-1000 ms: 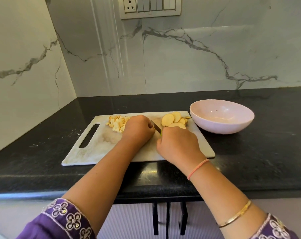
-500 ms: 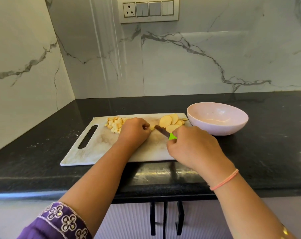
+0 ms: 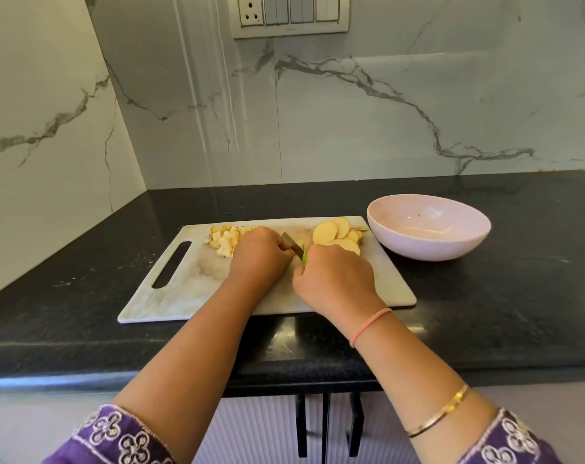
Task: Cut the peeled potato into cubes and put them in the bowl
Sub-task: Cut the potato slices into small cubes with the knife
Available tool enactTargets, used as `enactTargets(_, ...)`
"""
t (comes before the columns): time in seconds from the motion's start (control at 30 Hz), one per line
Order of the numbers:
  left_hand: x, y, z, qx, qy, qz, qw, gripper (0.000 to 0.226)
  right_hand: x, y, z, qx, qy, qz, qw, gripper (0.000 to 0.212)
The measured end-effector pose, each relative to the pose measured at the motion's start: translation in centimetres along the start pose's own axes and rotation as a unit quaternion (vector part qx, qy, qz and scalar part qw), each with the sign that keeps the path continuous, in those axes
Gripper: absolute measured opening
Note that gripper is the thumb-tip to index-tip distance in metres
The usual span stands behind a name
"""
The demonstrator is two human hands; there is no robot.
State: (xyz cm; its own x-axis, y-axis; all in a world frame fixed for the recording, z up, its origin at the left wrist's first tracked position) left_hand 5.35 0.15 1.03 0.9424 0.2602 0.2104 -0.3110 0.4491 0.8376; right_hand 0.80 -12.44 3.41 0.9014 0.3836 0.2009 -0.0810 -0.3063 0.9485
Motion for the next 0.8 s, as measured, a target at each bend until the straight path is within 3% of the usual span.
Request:
enactTargets(0.4, 0.1, -0.3, 0.0, 0.011, 0.0, 0.002, 1.0, 0.019, -1.8, 0.2, -0.5, -0.039, 0.044, 0.011, 0.998, 0.013)
enactTargets(0.57, -0.2, -0.1, -0.4, 0.019, -0.017, -0.005, 1.0, 0.018, -3.0, 0.9, -0.2, -0.037, 0.036, -0.025, 0.998, 0.032)
enactTargets(0.8, -0.3, 0.2, -1.9, -0.086, -0.019, -0.031, 0.996, 0.03, -3.6, 3.0, 1.7, 0.013, 0.001, -0.009, 1.0, 0.023)
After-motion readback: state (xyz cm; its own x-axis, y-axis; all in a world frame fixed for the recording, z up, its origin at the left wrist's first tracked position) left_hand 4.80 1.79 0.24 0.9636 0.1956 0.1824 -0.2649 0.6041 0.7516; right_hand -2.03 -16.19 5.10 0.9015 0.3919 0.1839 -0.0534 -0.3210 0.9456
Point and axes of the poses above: each hand's wrist, its own x-axis towards the middle knuckle, its own y-axis out of the back of the hand, z = x × y, the point moved 7 cm from there along x, towards the middle knuckle, and after that the axes turned 7 degrees about -z, right-handed, at the moved point
